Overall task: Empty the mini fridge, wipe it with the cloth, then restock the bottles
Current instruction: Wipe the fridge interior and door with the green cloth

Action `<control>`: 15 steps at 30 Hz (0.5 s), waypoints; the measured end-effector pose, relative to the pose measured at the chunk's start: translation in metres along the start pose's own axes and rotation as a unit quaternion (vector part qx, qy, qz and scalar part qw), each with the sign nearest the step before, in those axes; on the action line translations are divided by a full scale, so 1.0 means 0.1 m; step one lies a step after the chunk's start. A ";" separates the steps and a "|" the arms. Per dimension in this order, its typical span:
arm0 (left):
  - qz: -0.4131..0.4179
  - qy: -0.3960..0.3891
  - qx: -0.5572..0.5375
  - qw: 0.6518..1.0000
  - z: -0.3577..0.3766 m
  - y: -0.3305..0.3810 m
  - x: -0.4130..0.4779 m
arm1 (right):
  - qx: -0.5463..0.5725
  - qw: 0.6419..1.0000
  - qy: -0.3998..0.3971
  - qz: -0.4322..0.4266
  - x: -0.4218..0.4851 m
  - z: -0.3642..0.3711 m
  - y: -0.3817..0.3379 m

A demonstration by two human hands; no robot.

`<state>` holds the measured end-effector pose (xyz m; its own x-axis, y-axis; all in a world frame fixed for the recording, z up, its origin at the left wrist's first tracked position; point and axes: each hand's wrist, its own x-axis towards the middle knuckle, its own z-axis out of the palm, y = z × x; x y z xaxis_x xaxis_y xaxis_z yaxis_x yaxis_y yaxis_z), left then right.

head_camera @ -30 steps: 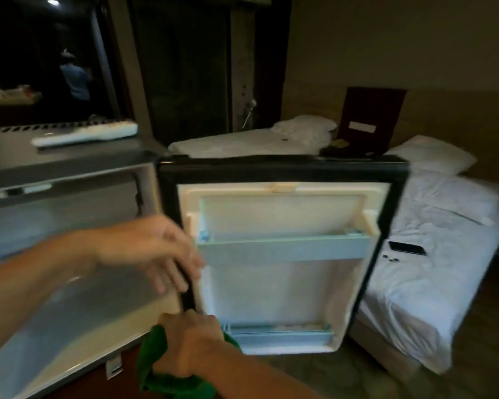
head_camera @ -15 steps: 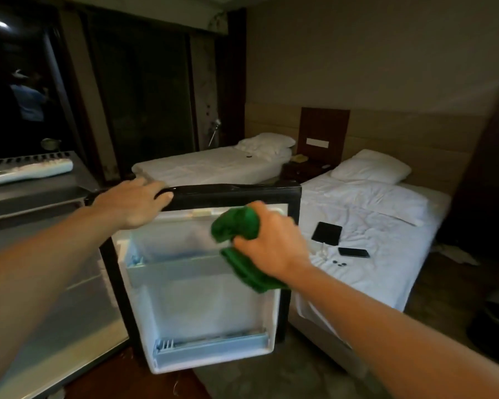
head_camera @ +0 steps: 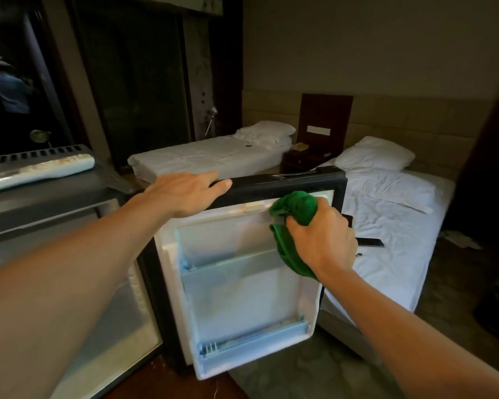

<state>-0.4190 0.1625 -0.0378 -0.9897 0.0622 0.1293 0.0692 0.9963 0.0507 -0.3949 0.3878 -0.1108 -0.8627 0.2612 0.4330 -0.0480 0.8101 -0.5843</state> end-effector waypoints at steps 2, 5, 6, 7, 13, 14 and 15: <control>0.014 0.003 -0.006 1.000 0.01 -0.04 0.04 | -0.007 1.000 0.025 -0.001 -0.07 0.13 -0.16; 0.028 0.021 -0.006 0.999 0.05 -0.09 0.12 | -0.010 0.999 0.039 -0.012 -0.22 0.33 -0.39; 0.032 0.028 -0.006 0.999 0.06 -0.11 0.14 | -0.009 0.999 0.039 -0.010 -0.26 0.37 -0.44; 0.036 0.032 -0.006 0.999 0.07 -0.12 0.16 | -0.009 0.999 0.036 -0.004 -0.29 0.40 -0.47; 0.022 0.042 0.013 0.999 0.09 -0.10 0.17 | -0.071 0.984 -0.090 -0.135 -0.39 0.33 -0.66; 0.017 0.042 0.017 0.999 0.09 -0.08 0.17 | -0.077 0.971 -0.114 -0.195 -0.44 0.35 -0.77; 0.013 0.043 0.020 0.999 0.08 -0.06 0.16 | -0.073 0.958 -0.126 -0.246 -0.53 0.40 -0.88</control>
<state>-0.4365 0.1582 -0.0441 -0.9731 0.0835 0.2145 0.0871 0.9962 0.0072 -0.3647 0.2813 -0.1096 -0.8485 -0.2922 0.4412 -0.4257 0.8721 -0.2412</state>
